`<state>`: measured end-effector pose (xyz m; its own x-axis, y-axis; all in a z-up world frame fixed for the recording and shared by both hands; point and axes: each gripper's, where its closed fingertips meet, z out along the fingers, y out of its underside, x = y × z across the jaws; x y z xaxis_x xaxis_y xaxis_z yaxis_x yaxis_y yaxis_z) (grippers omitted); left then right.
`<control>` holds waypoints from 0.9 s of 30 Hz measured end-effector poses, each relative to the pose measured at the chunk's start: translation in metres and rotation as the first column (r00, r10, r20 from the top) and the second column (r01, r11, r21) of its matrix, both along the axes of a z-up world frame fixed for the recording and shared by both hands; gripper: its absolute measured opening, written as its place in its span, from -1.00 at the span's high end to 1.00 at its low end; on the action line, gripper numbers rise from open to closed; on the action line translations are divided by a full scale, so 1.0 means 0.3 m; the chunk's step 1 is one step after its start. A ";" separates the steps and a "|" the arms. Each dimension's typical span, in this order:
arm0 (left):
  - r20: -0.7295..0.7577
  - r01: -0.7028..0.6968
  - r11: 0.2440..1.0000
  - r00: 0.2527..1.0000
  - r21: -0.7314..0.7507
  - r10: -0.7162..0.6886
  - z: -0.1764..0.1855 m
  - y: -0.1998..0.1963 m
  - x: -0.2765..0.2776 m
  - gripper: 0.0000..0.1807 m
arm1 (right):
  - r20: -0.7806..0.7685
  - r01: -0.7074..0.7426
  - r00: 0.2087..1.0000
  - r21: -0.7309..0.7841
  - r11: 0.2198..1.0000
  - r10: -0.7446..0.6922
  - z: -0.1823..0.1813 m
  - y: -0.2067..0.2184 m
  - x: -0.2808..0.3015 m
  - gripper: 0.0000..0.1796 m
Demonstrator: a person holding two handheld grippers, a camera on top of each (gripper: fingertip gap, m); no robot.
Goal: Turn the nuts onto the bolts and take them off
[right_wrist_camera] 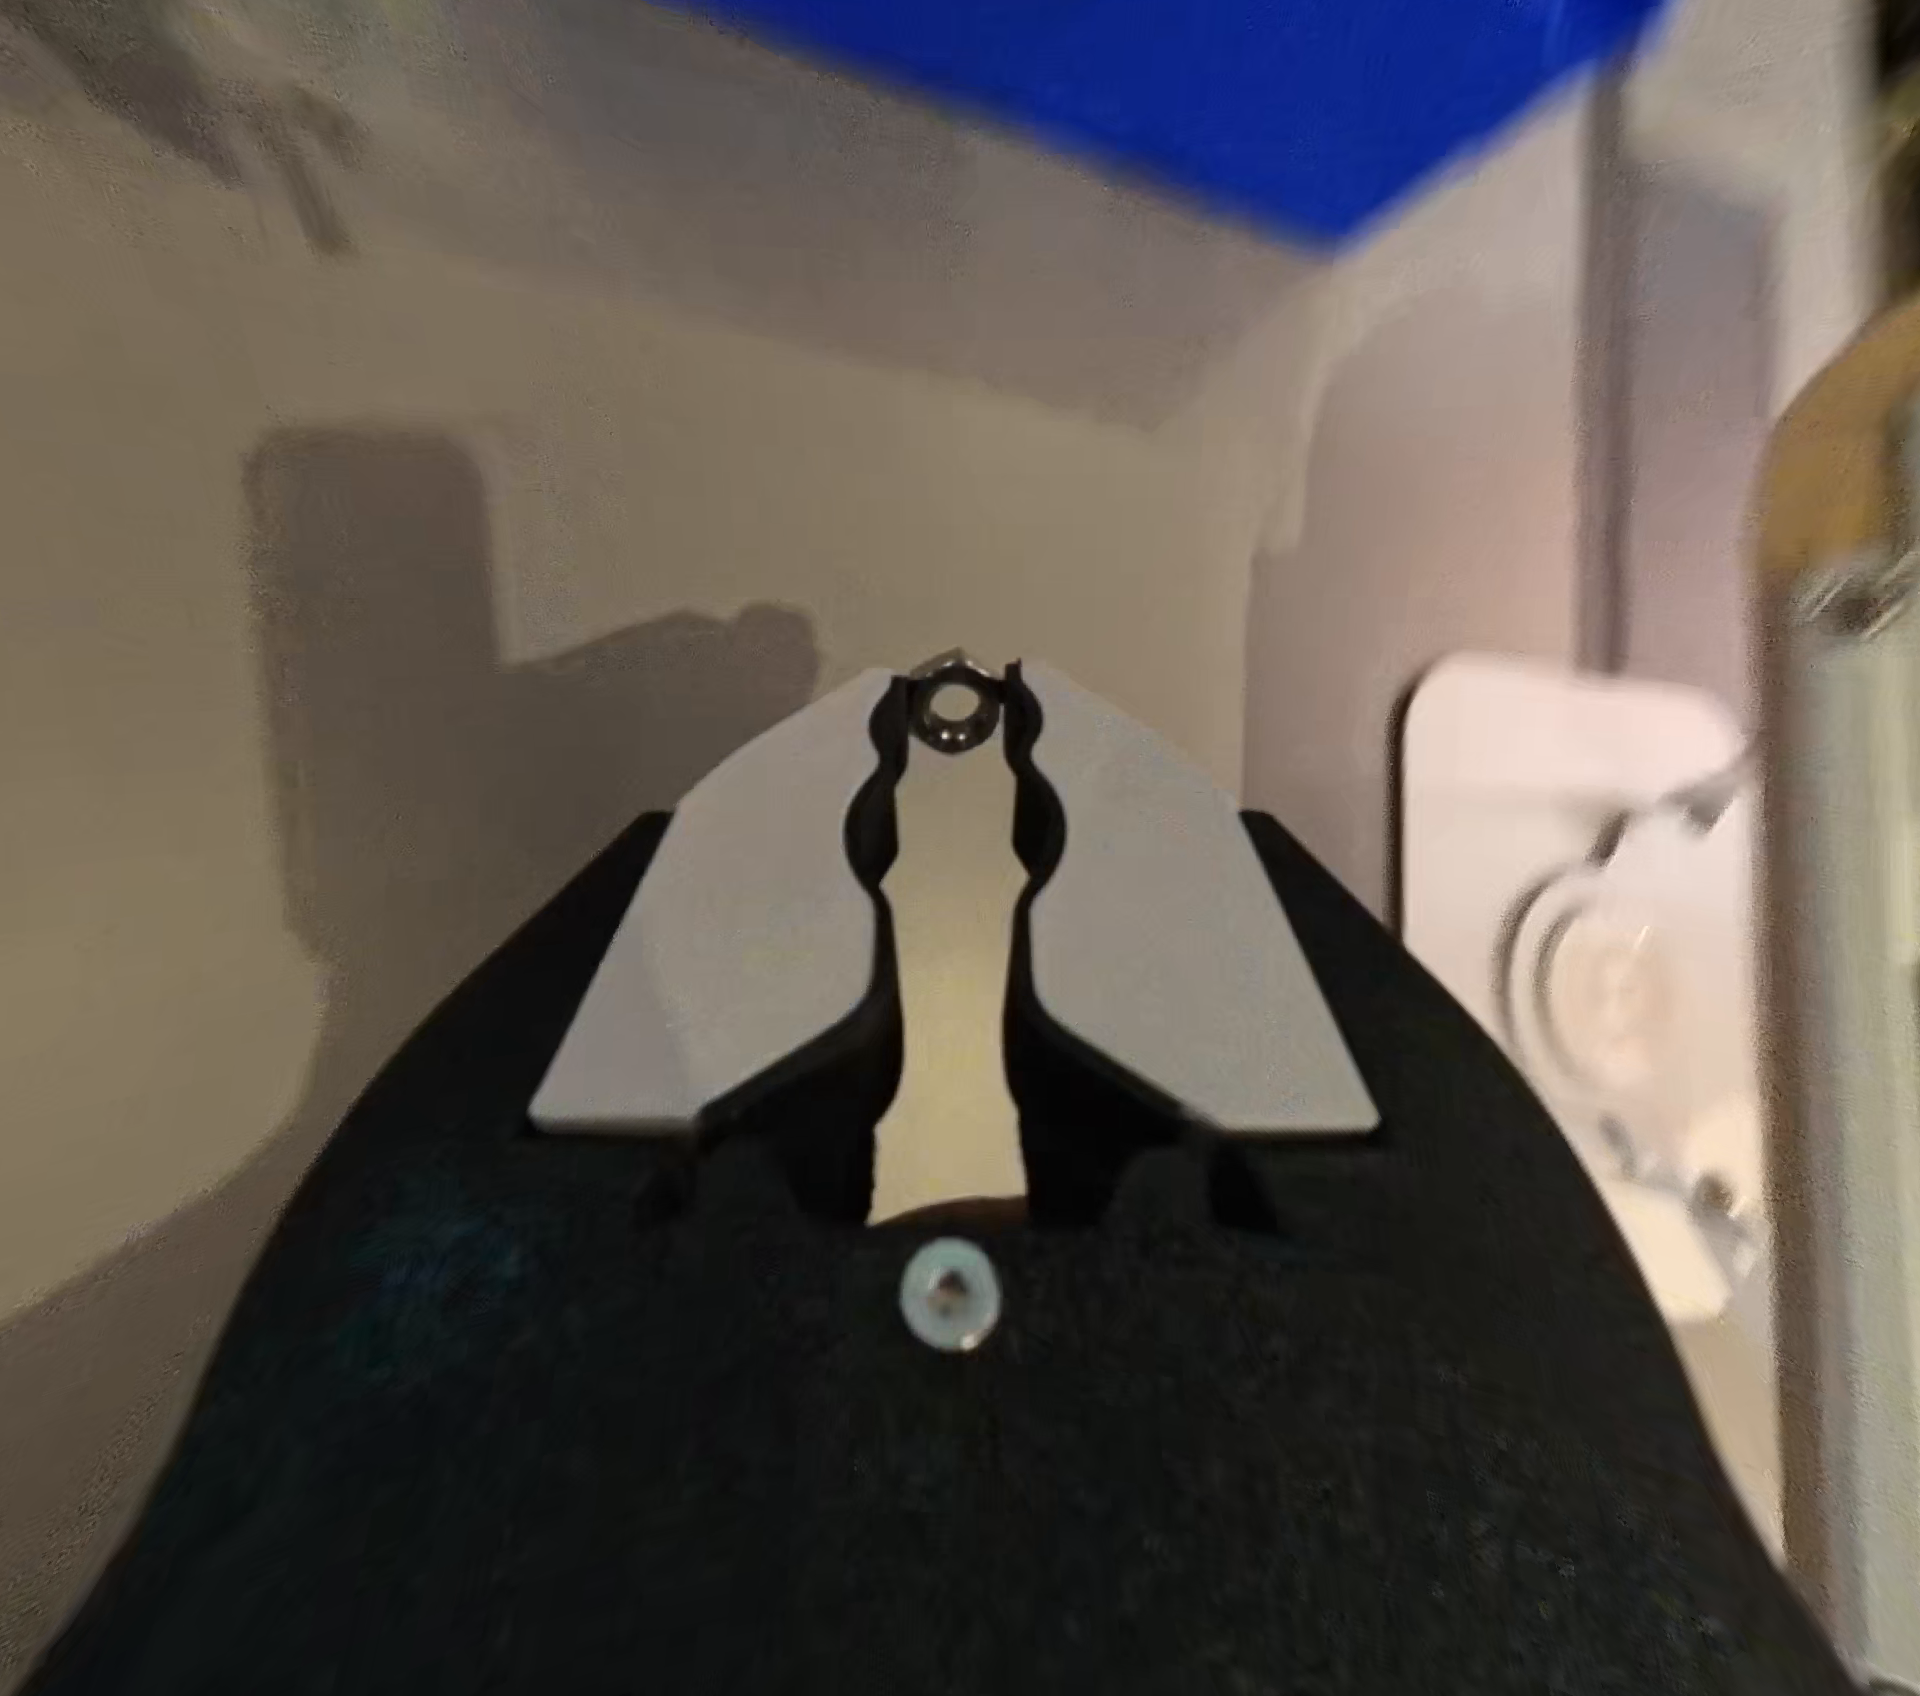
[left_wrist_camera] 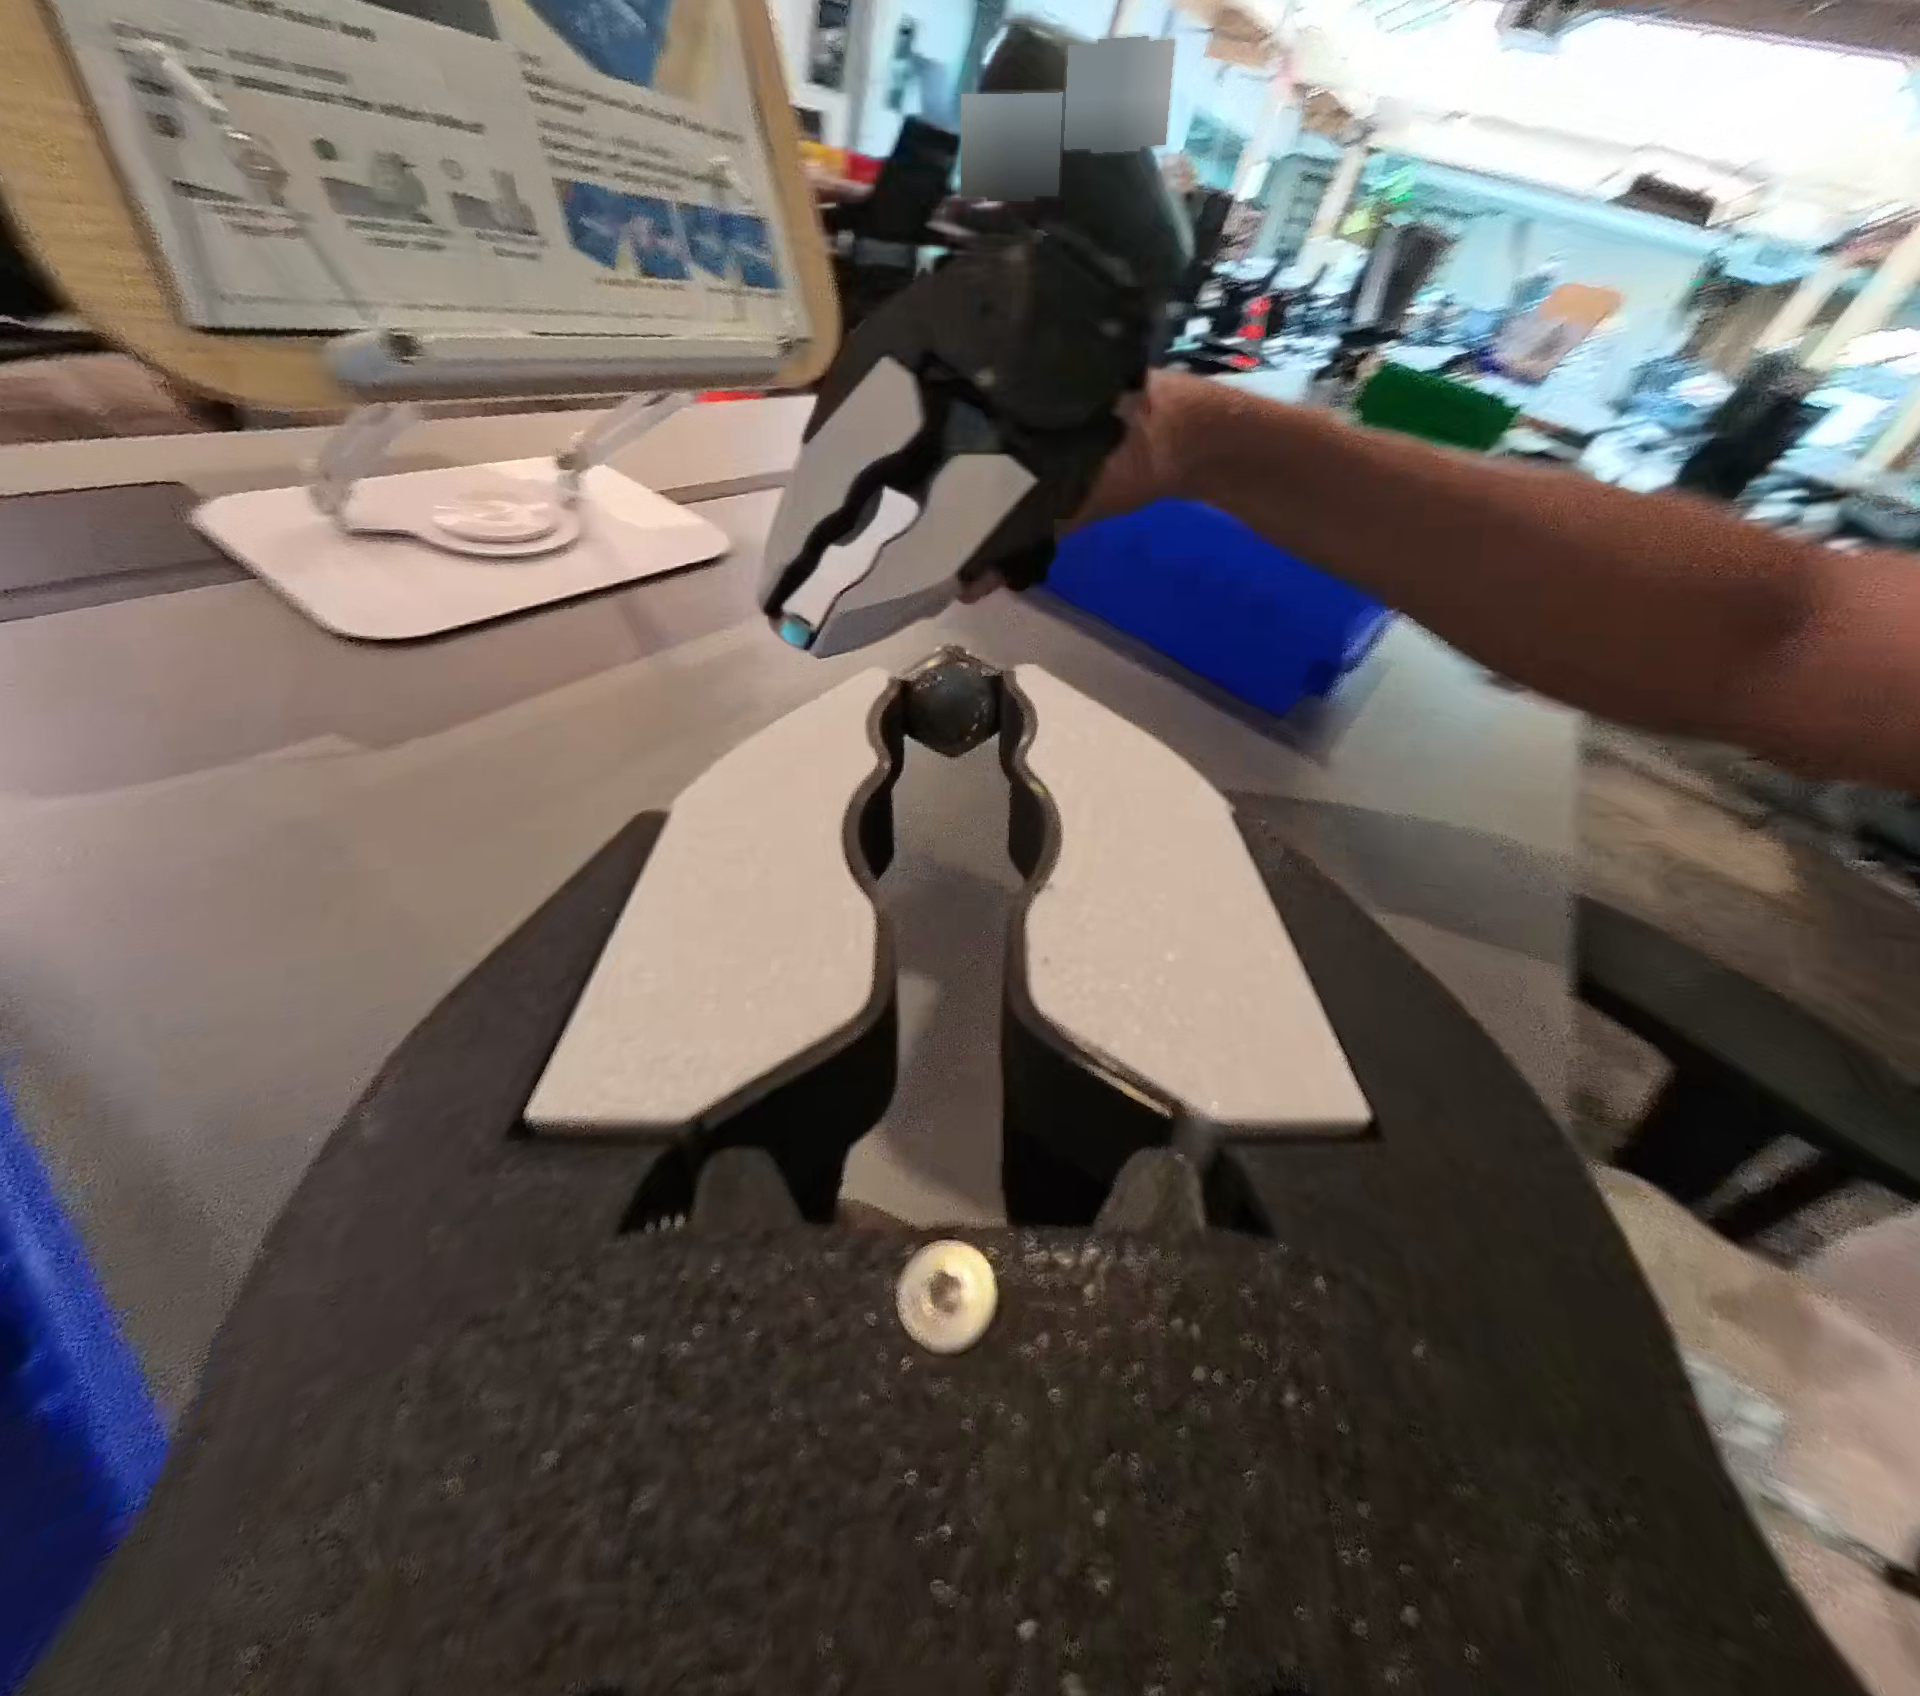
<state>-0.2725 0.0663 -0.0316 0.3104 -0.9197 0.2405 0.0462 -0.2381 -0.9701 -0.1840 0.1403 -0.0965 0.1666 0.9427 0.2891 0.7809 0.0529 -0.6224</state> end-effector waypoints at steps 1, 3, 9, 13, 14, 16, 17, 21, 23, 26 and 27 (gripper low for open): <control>0.035 0.046 0.998 0.998 -0.030 -0.045 0.018 -0.012 0.001 0.81 | -0.093 -0.056 0.994 0.095 0.994 0.065 0.066 -0.065 -0.032 0.81; 0.104 0.136 0.987 0.986 -0.088 -0.127 0.054 -0.033 0.007 0.82 | -0.248 -0.099 0.950 0.329 0.939 0.187 0.189 -0.183 -0.072 0.81; 0.238 0.447 0.868 0.886 -0.214 -0.398 0.149 -0.121 0.082 0.82 | -0.426 0.049 0.817 0.722 0.690 0.388 0.379 -0.405 -0.057 0.81; 0.312 0.615 0.746 0.782 -0.254 -0.539 0.205 -0.186 0.129 0.82 | -0.408 0.076 0.785 0.811 0.580 0.467 0.414 -0.480 -0.035 0.81; 0.331 0.643 0.720 0.761 -0.262 -0.559 0.217 -0.195 0.138 0.82 | -0.392 0.083 0.789 0.832 0.549 0.473 0.422 -0.489 -0.030 0.81; 0.344 0.668 0.691 0.740 -0.276 -0.578 0.228 -0.201 0.160 0.82 | -0.373 0.085 0.787 0.854 0.514 0.491 0.434 -0.509 -0.027 0.81; 0.343 0.674 0.683 0.735 -0.280 -0.585 0.228 -0.202 0.172 0.82 | -0.366 0.089 0.791 0.862 0.499 0.491 0.439 -0.512 -0.026 0.81; 0.364 0.706 0.642 0.706 -0.300 -0.607 0.233 -0.206 0.215 0.82 | -0.313 0.089 0.815 0.899 0.428 0.488 0.442 -0.509 -0.026 0.81; 0.354 0.714 0.631 0.699 -0.303 -0.621 0.229 -0.215 0.236 0.81 | -0.287 0.085 0.831 0.912 0.402 0.476 0.436 -0.499 -0.025 0.81; 0.352 0.722 0.616 0.691 -0.315 -0.631 0.228 -0.219 0.255 0.82 | -0.284 0.090 0.829 0.918 0.386 0.481 0.443 -0.501 -0.010 0.81; 0.345 0.723 0.614 0.691 -0.317 -0.636 0.223 -0.222 0.260 0.82 | -0.279 0.077 0.829 0.915 0.396 0.485 0.439 -0.504 -0.009 0.81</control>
<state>-0.1945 -0.0002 0.0353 -0.4532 -0.6493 0.6107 -0.1298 -0.6297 -0.7659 -0.1868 -0.0108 0.0353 0.3705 0.2282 0.9003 0.3062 0.8851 -0.3504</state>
